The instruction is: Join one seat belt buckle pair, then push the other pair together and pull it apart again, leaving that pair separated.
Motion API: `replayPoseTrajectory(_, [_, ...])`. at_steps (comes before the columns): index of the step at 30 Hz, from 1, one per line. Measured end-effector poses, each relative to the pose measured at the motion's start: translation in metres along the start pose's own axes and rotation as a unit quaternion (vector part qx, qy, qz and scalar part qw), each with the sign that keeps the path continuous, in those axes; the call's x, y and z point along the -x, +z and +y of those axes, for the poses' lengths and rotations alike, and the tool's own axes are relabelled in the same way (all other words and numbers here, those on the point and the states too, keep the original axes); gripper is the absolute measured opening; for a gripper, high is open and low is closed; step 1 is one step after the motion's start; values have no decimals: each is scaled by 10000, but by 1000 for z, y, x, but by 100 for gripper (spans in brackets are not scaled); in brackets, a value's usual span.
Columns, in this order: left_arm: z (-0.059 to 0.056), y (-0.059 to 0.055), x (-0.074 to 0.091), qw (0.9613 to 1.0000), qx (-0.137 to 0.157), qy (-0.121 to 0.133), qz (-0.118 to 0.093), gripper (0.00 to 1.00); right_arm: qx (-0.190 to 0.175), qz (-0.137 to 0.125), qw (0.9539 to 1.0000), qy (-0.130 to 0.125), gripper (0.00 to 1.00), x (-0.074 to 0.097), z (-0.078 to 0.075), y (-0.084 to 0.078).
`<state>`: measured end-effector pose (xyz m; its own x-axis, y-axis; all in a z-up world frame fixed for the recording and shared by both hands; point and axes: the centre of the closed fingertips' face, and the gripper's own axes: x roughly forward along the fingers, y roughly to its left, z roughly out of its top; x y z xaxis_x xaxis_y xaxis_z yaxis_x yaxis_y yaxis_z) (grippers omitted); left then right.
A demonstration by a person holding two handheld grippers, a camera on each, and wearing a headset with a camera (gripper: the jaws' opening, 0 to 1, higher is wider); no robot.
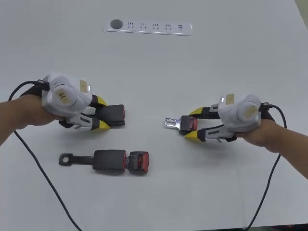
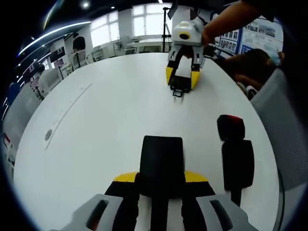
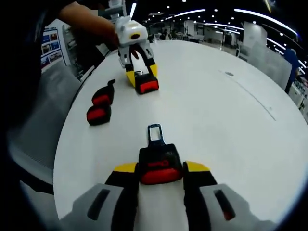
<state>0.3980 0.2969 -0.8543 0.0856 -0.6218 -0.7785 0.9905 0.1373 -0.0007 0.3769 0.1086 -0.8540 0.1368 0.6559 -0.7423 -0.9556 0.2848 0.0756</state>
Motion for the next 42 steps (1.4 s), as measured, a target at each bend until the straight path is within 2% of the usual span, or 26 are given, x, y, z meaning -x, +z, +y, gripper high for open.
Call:
replayPoseTrajectory(2, [-3, 0, 0, 9999, -75, -71, 36, 34, 52, -23, 10000, 41, 37, 1, -1, 0])
replayPoseTrajectory(5, [-18, 4, 2, 9971, -644, -399, 99, 34, 70, -79, 9999, 96, 36, 1, -3, -1])
replayPoseTrajectory(6, [-21, 5, 3, 9979, -503, -403, 71, 34, 140, -74, 9998, 107, 36, 1, -1, -1])
replayPoseTrajectory(8, [-18, 6, 7, 9983, -455, -347, 75, 34, 140, -90, 9998, 136, 36, 1, -3, -1])
replayPoseTrajectory(14, [-14, 6, 10, 9981, -476, -371, 155, 34, 97, -161, 9995, 245, 36, 0, -5, 0])
replayPoseTrajectory(20, [-12, 3, 11, 9985, -415, -332, 110, 34, 110, -197, 9994, 260, 36, -3, -4, 1])
replayPoseTrajectory(28, [-10, 0, 8, 9986, -394, -314, 142, 34, 187, -324, 9987, 341, 36, -13, 2, 13])
replayPoseTrajectory(42, [-10, -4, 3, 9988, -350, -295, 145, 34, 255, -507, 9973, 469, 36, -28, 4, 28])
